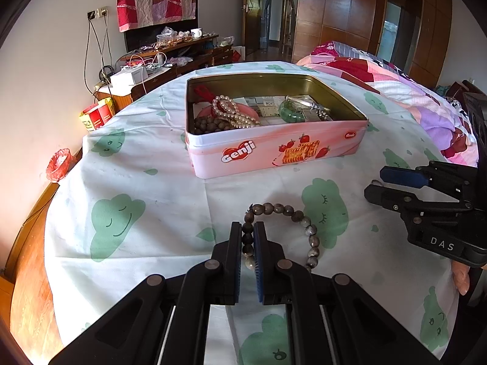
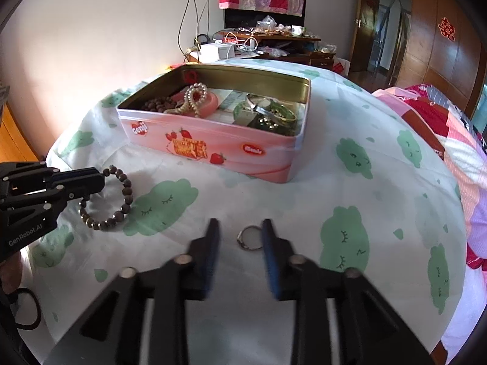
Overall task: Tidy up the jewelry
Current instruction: 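Grasp the dark bead bracelet with the left tool while the right tool grasps the silver ring, then carry the dark bead bracelet and ring into the tin and open both tools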
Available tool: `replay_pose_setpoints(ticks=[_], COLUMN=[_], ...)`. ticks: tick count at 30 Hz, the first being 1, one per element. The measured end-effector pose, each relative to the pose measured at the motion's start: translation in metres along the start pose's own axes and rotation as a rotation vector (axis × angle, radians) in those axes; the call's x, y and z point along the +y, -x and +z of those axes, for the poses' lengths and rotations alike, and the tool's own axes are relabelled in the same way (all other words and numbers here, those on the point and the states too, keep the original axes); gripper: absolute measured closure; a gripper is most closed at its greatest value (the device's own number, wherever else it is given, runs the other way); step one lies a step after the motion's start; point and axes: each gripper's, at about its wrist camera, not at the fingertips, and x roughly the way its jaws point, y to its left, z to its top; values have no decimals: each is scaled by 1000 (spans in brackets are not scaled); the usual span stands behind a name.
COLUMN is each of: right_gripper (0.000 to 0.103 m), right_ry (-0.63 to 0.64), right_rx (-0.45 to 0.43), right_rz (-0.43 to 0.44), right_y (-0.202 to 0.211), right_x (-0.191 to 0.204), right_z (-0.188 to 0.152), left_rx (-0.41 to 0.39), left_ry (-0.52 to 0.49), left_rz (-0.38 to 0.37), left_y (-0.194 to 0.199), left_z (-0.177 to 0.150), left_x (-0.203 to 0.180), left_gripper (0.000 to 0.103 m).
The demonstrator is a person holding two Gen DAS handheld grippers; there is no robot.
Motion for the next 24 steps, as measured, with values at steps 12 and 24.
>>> replay_pose_setpoints(ticks=[12,24], right_gripper=[81,81], right_ry=[21,51], right_rx=[10,-60], right_rz=[-19,-38], right_y=[1,23], right_x=[5,7], right_z=[-1,-1], left_rx=[-7,-59], left_ry=[-2,4], left_rz=[-6,-13], left_y=[2,22], left_z=[0,13], left_x=[-1,1], left_gripper=[96,96])
